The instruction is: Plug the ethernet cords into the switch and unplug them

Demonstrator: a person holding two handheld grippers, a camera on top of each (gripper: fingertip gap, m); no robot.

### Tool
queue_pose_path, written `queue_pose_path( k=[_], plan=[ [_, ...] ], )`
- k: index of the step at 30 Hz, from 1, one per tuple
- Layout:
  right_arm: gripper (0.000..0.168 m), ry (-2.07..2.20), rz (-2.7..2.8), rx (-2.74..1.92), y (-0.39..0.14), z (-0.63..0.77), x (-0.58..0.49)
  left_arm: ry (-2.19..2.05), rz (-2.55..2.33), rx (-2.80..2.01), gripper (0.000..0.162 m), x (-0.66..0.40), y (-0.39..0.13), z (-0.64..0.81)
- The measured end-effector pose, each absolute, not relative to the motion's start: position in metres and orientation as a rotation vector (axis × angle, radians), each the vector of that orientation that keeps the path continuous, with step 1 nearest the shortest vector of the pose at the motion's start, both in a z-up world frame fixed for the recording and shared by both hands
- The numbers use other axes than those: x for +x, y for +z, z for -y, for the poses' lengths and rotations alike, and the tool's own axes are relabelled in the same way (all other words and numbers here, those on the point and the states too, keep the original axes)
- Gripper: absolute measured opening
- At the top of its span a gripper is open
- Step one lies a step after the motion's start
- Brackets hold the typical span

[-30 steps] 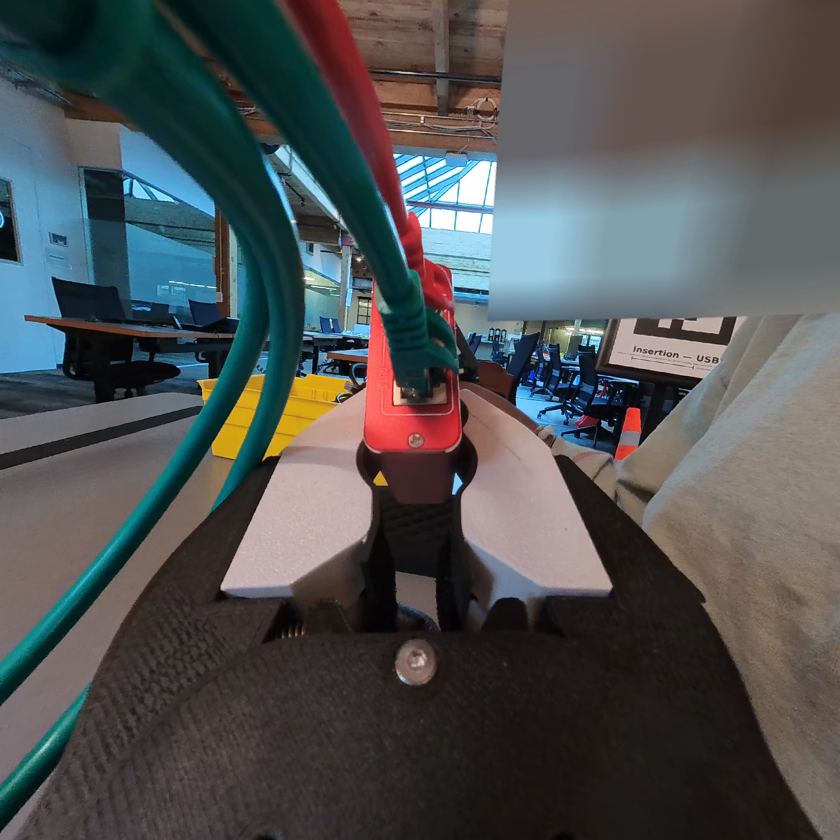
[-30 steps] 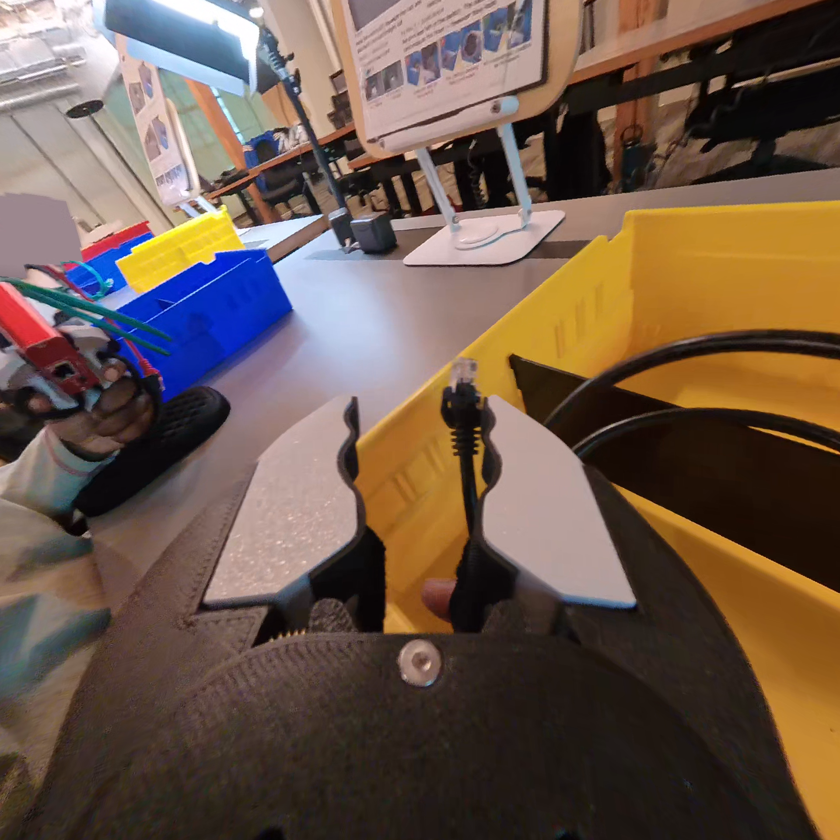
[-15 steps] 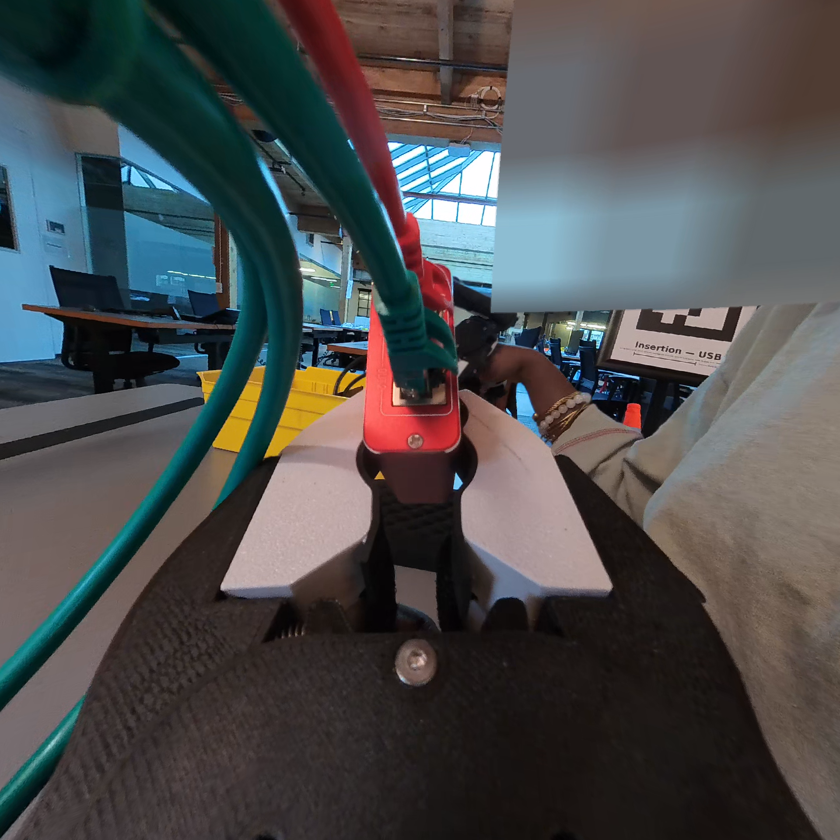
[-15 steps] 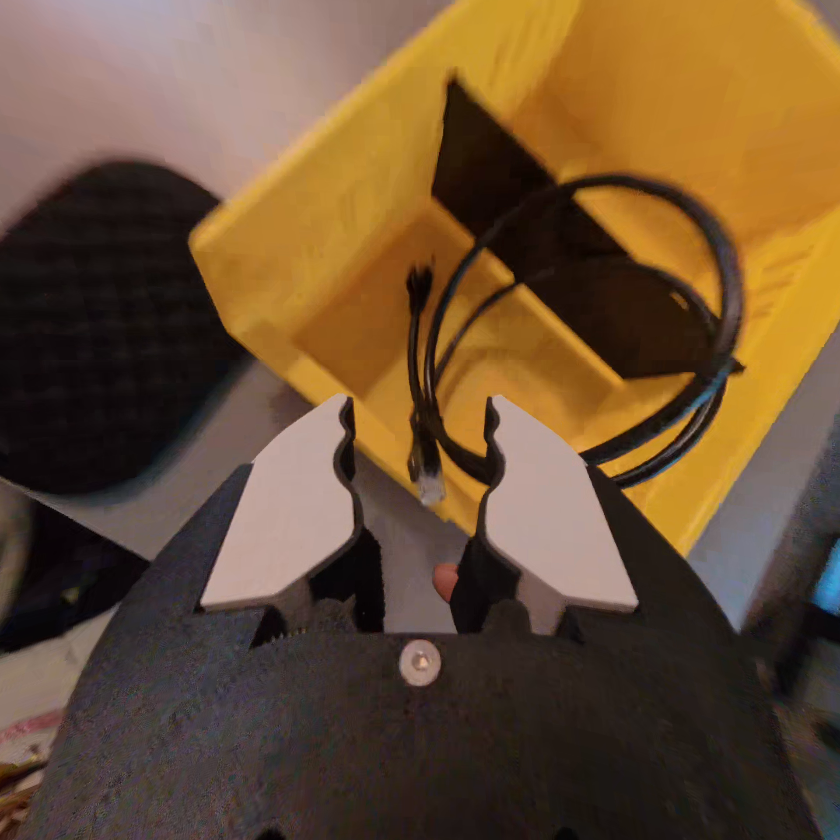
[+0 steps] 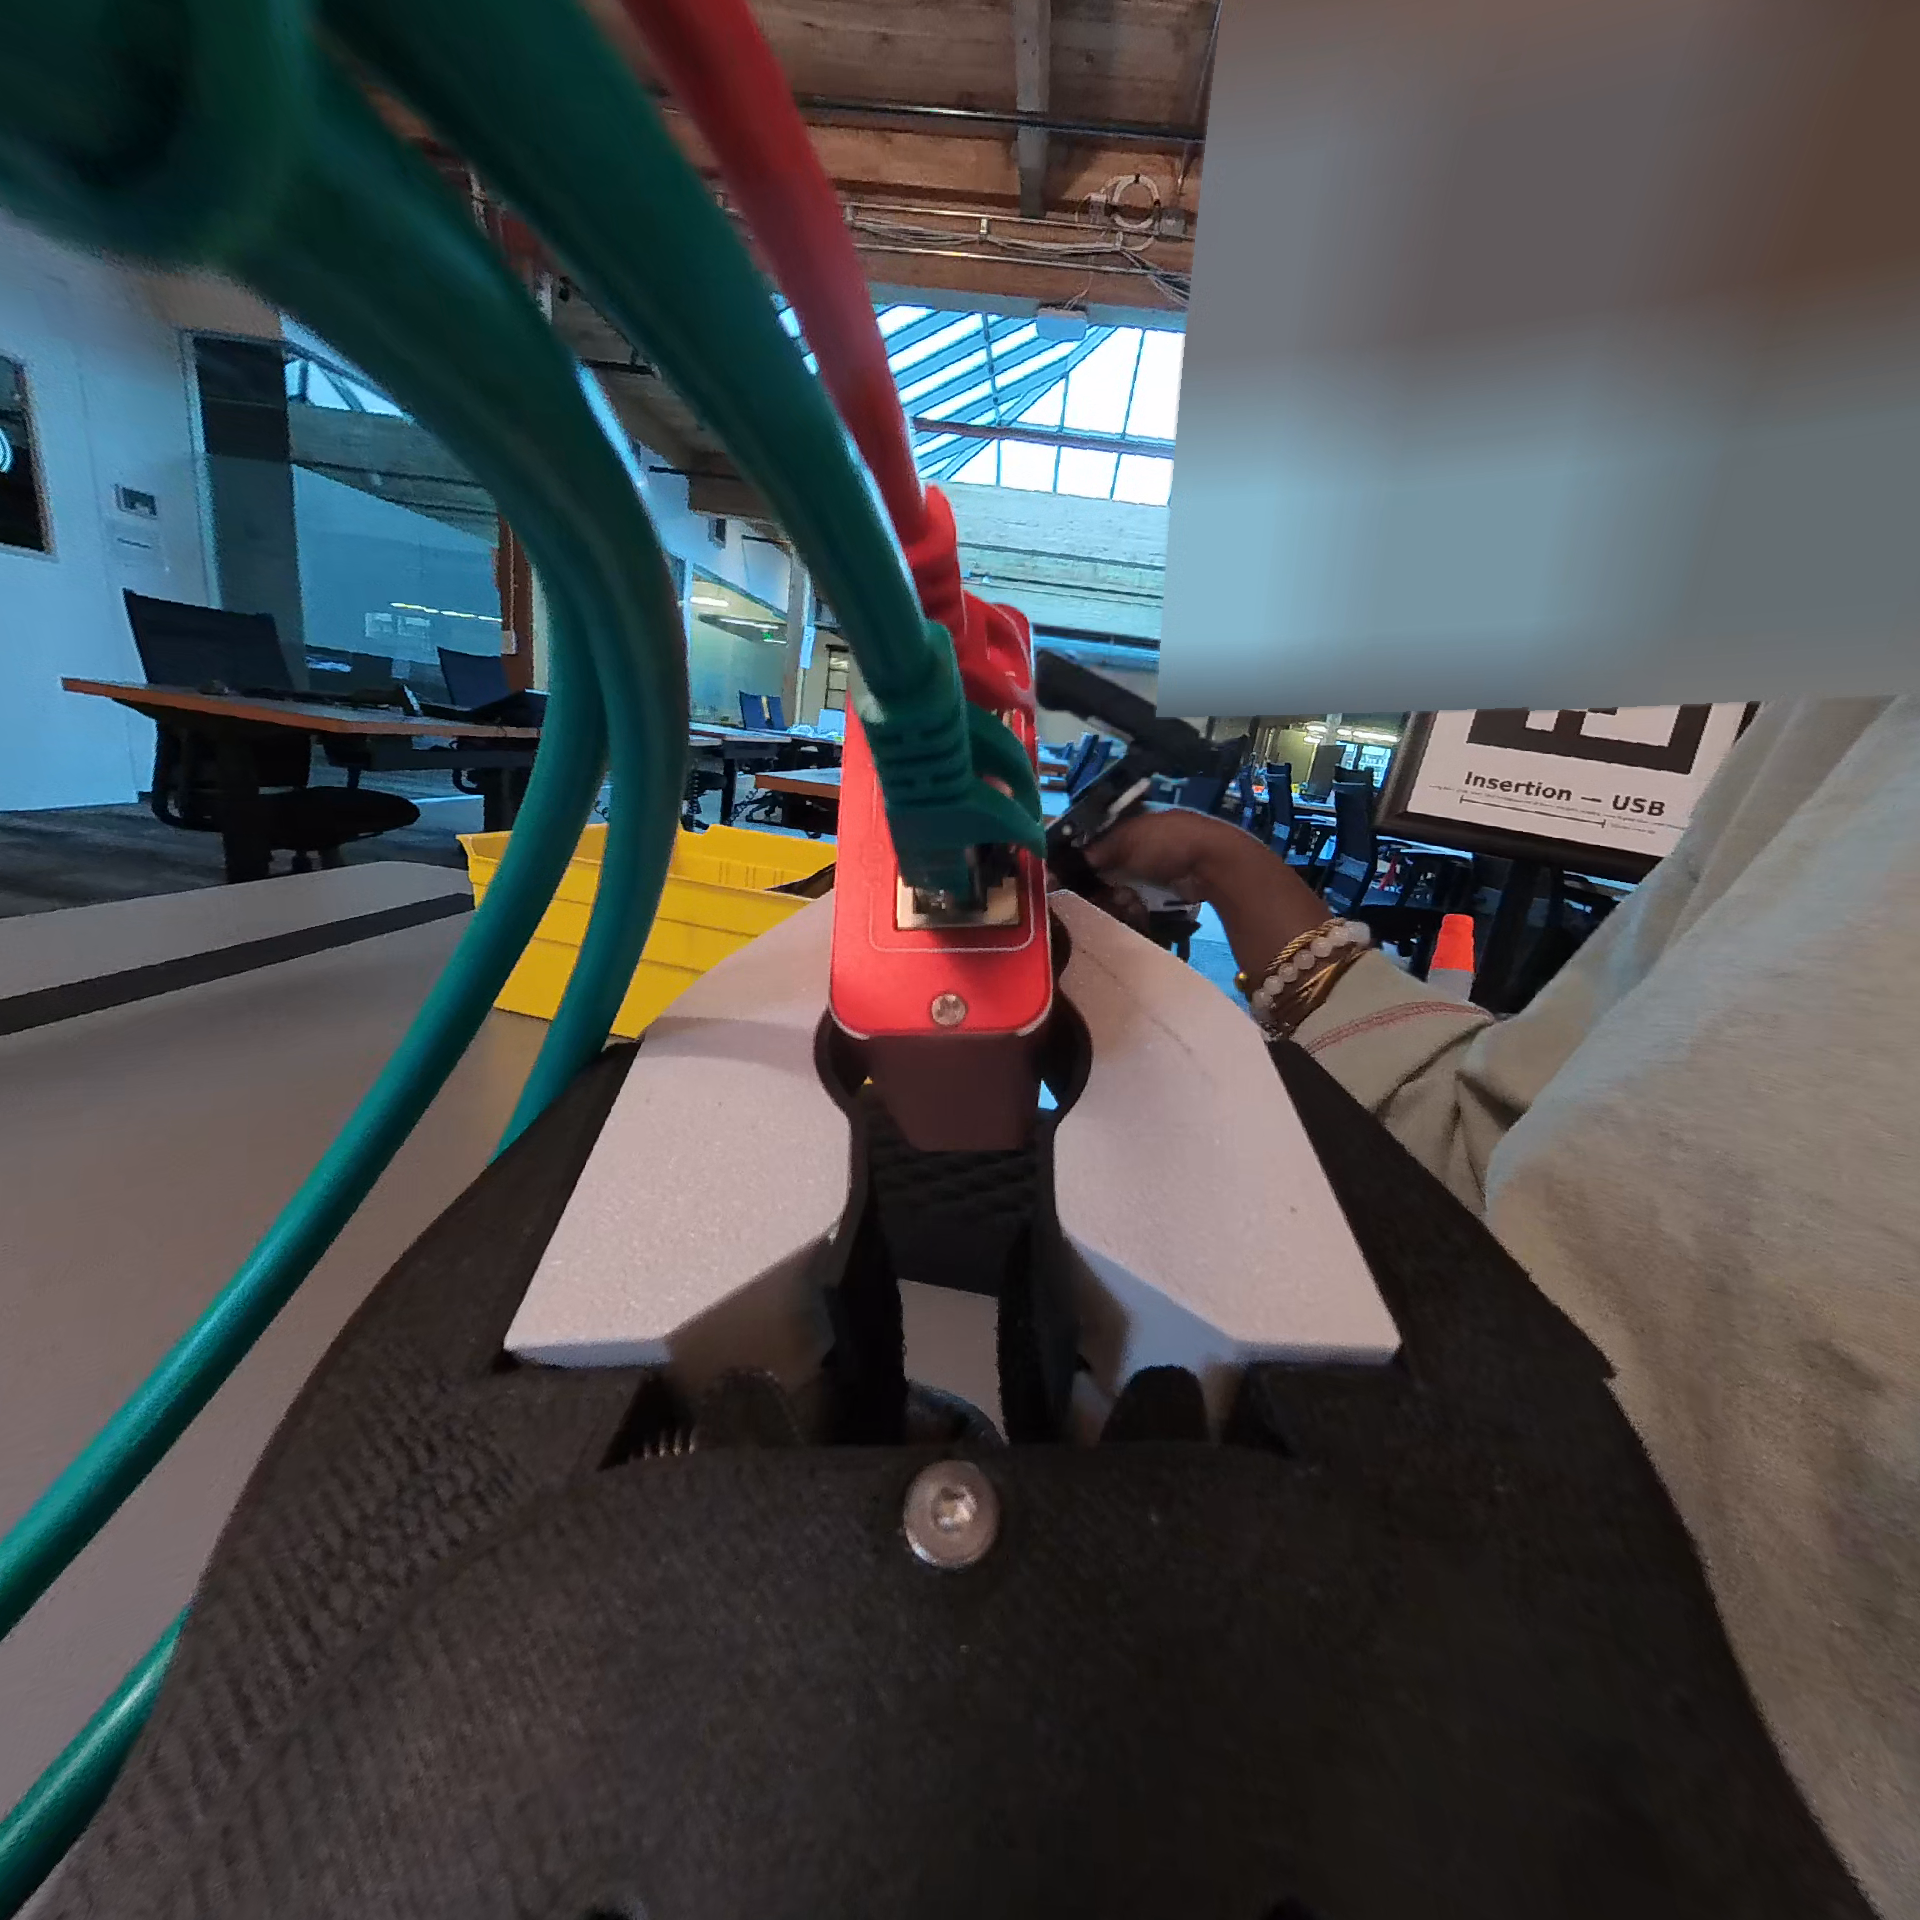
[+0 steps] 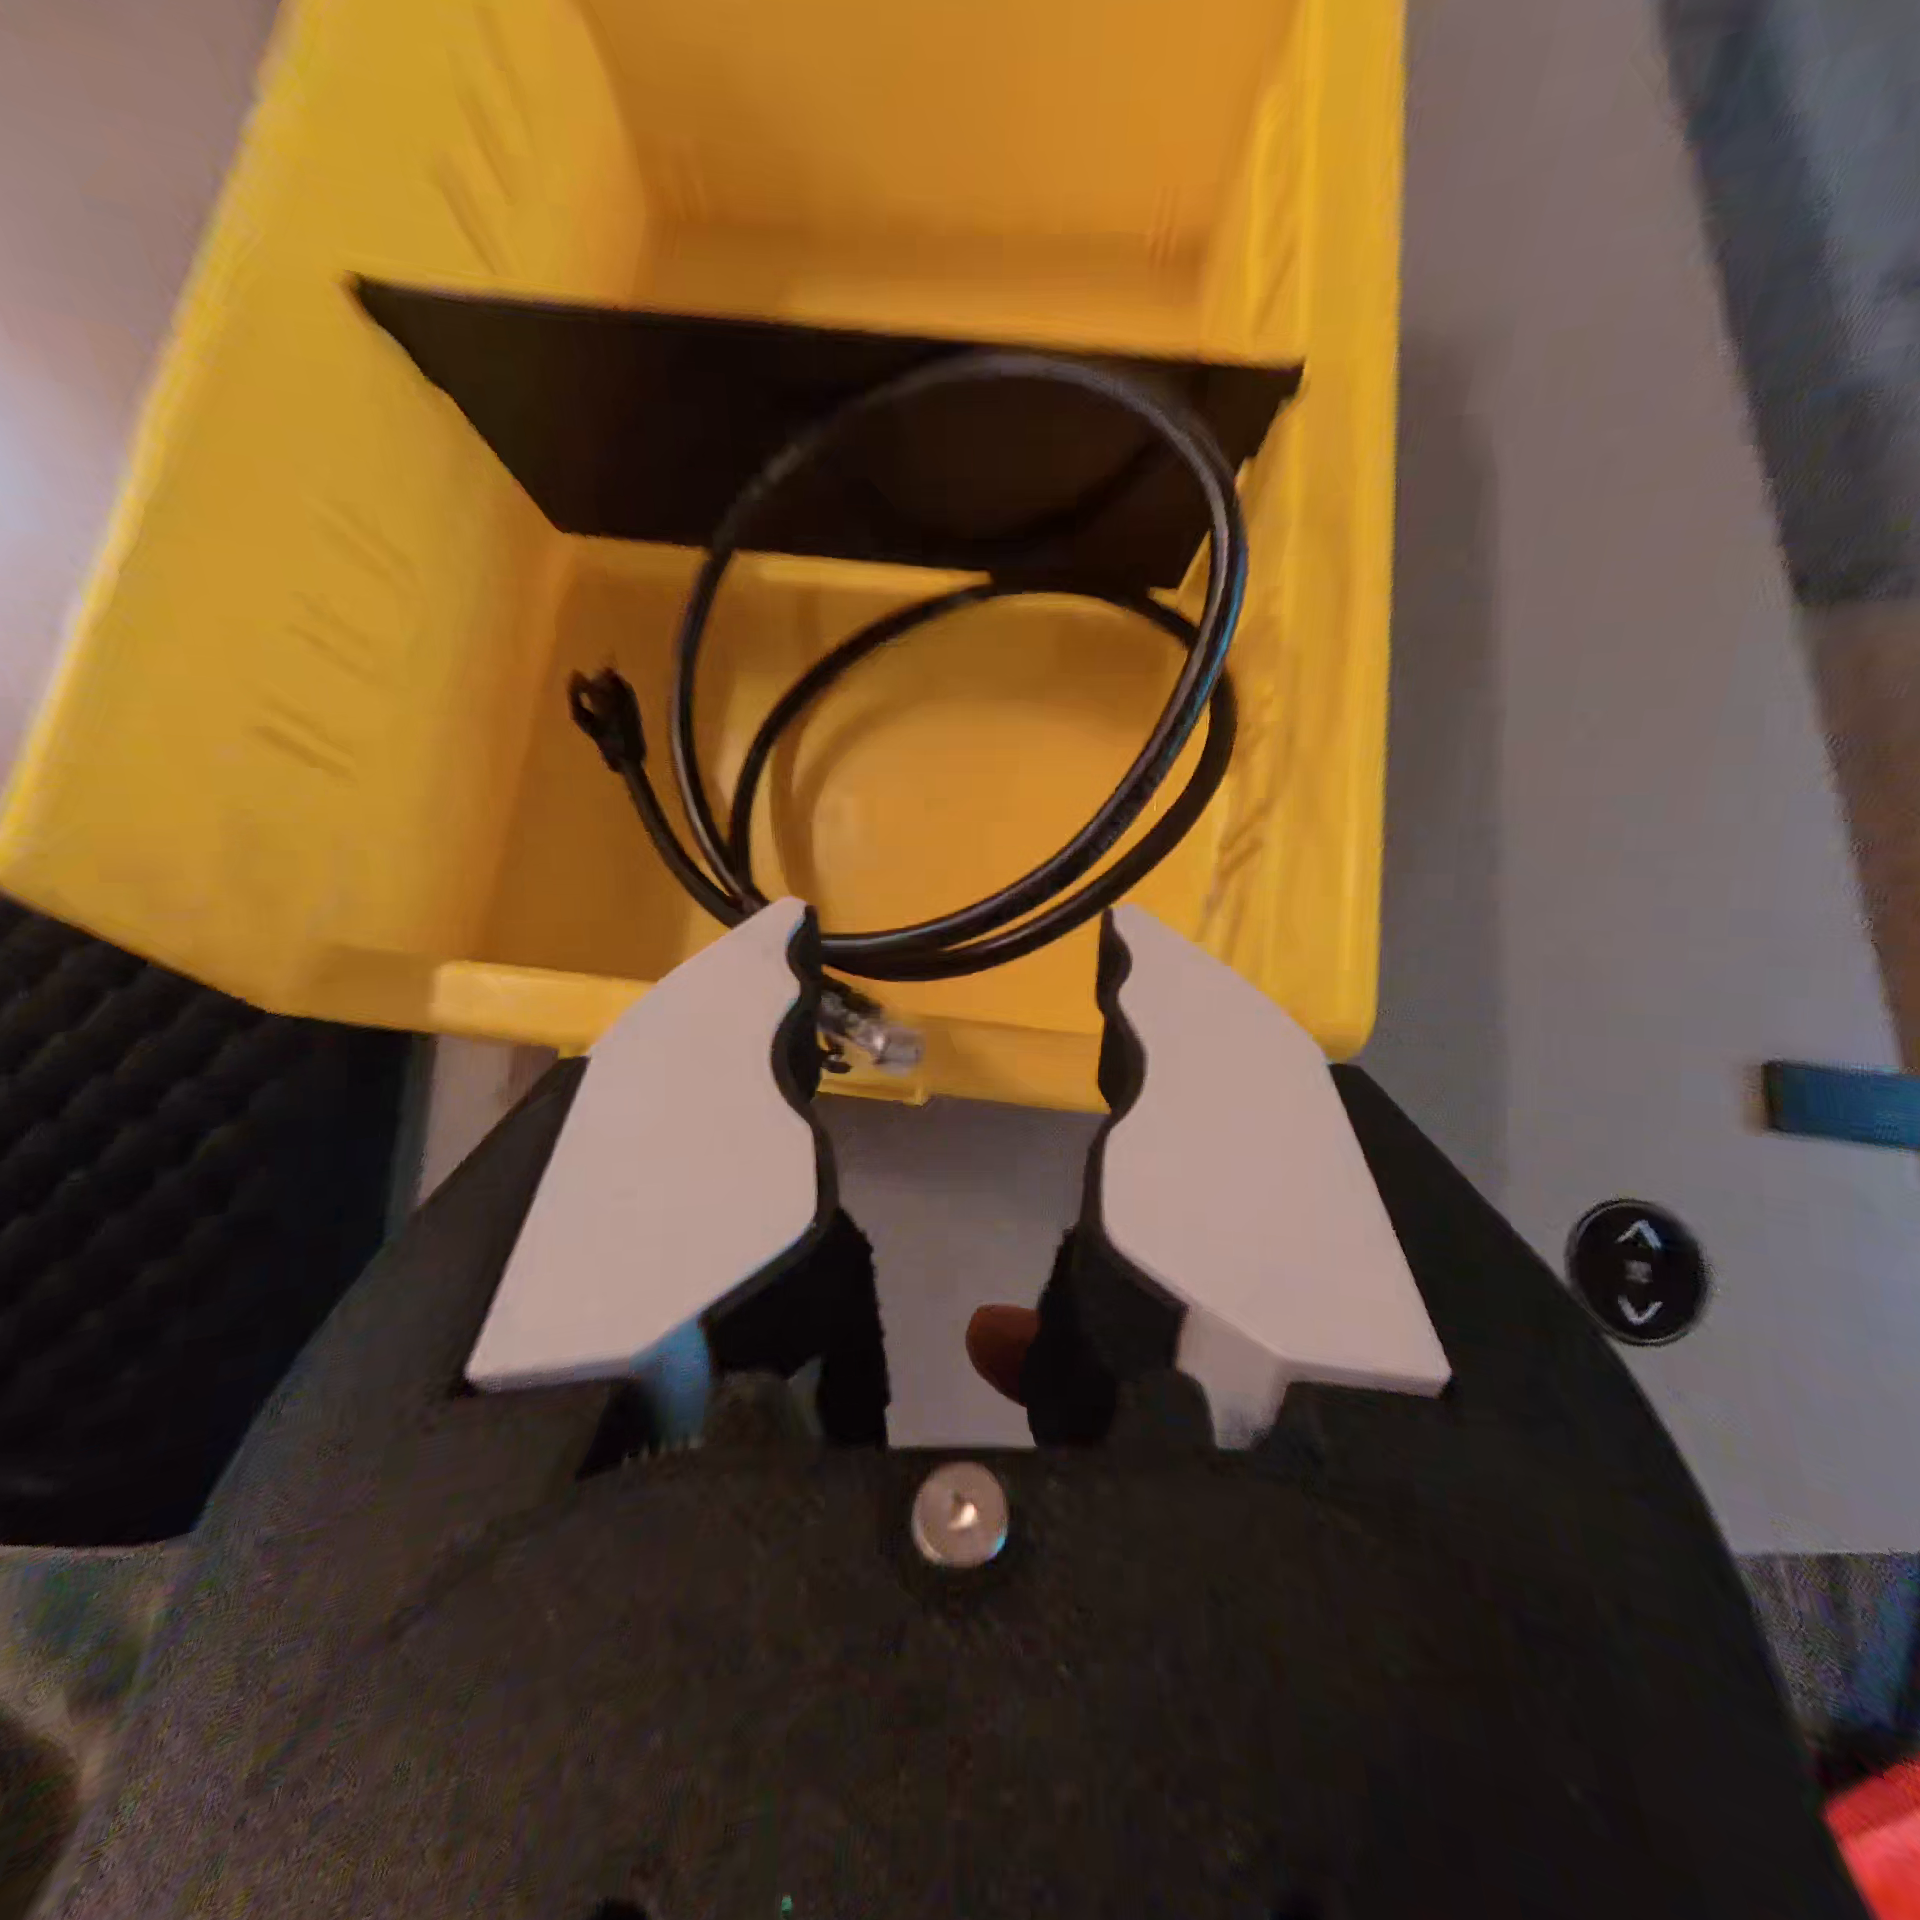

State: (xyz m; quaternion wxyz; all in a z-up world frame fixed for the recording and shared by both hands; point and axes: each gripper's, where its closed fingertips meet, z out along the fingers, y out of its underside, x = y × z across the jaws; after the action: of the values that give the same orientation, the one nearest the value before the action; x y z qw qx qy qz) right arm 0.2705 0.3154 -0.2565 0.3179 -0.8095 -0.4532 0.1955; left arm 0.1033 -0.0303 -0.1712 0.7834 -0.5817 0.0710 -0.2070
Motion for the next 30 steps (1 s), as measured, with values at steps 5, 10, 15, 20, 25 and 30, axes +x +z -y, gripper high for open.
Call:
queue_pose_path(
  k=[5, 10, 15, 20, 25, 30],
  plan=[
    [0.034, 0.575, 1.169, -2.294, -0.288, -0.326, 0.263, -0.447, -0.146, -1.256, 0.029, 0.102, -0.172, 0.030],
    [0.014, 0.528, 1.264, -1.994, -0.267, -0.337, 0.246, -0.449, -0.142, -1.259, 0.029, 0.101, -0.173, 0.029],
    [0.005, 0.477, 1.397, -1.375, -0.205, -0.323, 0.217, -0.452, -0.142, -1.257, 0.029, 0.101, -0.172, 0.029],
    [0.010, 0.482, 1.347, -1.880, -0.257, -0.349, 0.235, -0.453, -0.144, -1.256, 0.029, 0.102, -0.172, 0.030],
    [0.057, 0.329, 1.352, -1.905, -0.264, -0.354, 0.235, -0.452, -0.142, -1.261, 0.029, 0.101, -0.173, 0.029],
    [0.042, 0.243, 1.450, -1.597, -0.232, -0.343, 0.204, -0.455, -0.146, -1.260, 0.029, 0.102, -0.173, 0.029]
  ],
)
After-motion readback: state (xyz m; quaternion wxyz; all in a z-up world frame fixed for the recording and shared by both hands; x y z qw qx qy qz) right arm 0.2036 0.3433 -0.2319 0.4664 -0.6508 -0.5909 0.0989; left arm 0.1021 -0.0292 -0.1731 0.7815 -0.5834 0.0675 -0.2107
